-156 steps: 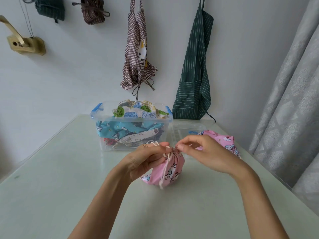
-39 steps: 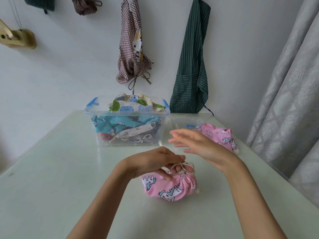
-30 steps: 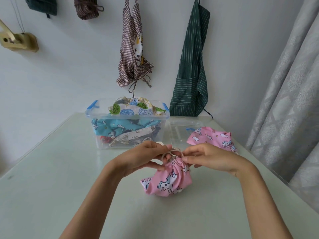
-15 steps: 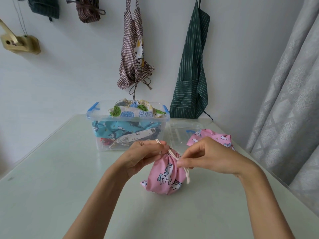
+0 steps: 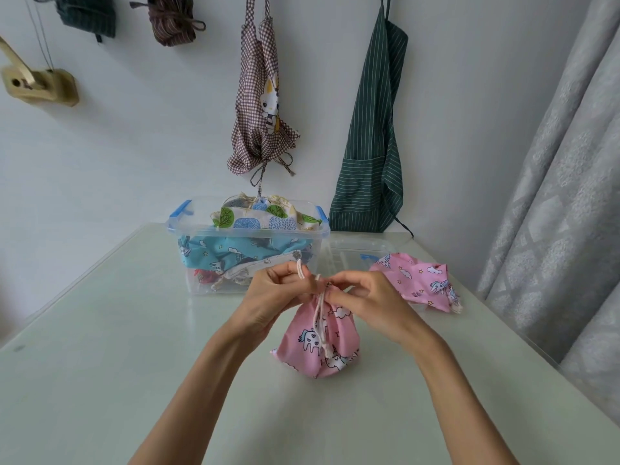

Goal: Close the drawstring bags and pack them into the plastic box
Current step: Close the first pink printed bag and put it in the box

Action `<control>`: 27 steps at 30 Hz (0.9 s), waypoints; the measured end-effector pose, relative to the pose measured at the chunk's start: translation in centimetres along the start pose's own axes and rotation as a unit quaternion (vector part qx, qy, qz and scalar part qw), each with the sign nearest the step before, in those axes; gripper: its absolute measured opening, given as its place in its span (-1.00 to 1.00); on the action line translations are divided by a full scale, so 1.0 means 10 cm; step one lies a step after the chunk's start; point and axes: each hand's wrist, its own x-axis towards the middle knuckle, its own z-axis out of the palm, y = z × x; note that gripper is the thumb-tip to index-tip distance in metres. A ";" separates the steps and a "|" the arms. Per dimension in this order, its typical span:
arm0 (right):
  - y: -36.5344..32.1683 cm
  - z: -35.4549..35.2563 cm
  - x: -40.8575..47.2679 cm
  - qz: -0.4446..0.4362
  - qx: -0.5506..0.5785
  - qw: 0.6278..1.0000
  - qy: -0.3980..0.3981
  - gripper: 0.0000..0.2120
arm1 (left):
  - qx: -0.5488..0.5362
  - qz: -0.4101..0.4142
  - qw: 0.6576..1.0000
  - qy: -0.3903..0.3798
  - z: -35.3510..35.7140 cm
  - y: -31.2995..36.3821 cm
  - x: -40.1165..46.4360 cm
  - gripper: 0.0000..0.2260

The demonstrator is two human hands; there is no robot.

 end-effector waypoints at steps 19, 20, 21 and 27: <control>0.06 0.06 0.06 0.040 0.099 0.994 0.032 -0.88 | 0.289 0.216 0.922 0.144 -0.06 -0.04 -0.05 -0.89; 0.06 0.07 0.07 0.037 0.106 0.993 0.041 -0.90 | 0.293 0.211 0.921 0.149 -0.06 -0.05 -0.04 -0.90; 0.06 0.09 0.07 0.034 0.108 0.992 0.050 -0.91 | 0.292 0.205 0.922 0.149 -0.07 -0.05 -0.04 -0.90; 0.06 0.02 0.06 -0.003 0.078 0.993 0.093 -0.93 | 0.264 0.164 0.950 0.016 -0.17 0.04 -0.04 -0.90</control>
